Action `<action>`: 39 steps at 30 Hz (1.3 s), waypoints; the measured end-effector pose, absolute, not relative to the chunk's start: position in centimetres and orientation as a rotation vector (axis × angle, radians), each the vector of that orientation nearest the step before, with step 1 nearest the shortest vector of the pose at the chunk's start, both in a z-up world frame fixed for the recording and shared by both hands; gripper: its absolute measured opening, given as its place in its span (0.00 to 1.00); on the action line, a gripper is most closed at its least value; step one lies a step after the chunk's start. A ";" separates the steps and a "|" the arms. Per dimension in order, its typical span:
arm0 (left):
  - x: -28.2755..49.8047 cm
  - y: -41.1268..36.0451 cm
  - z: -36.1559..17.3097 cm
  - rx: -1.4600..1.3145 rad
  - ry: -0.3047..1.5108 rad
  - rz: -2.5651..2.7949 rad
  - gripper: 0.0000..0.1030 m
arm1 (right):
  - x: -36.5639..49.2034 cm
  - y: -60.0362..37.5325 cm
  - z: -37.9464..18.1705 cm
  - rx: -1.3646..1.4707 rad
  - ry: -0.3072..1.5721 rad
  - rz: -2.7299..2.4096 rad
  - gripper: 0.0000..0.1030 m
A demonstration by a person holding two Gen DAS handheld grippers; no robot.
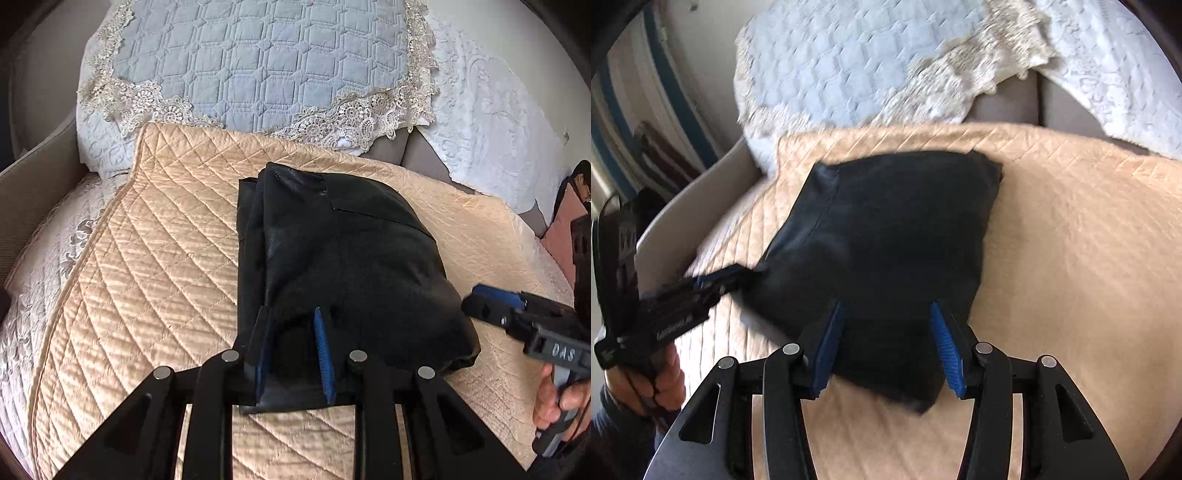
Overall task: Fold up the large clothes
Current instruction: 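Lower the folded bundle onto the quilt with both grippers and press it, then open both grippers and withdraw them from the folded jacket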
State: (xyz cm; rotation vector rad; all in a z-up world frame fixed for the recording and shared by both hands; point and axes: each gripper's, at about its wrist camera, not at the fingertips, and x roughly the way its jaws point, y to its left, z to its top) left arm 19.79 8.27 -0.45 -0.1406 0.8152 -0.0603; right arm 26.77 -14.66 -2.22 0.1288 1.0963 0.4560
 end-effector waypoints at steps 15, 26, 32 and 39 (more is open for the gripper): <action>18.3 8.4 0.1 -0.117 0.852 0.005 0.35 | 24.5 -14.6 -0.3 0.058 1.080 0.409 0.44; 9.6 5.9 2.6 -0.112 0.825 0.006 0.59 | 16.2 -15.0 3.2 0.043 1.042 0.411 0.54; 8.2 5.2 2.0 -0.085 0.839 0.029 0.62 | 14.6 -14.9 2.5 0.011 1.054 0.392 0.55; 8.3 5.3 0.6 -0.077 0.881 0.061 0.62 | 14.3 -15.2 1.5 0.022 1.078 0.377 0.56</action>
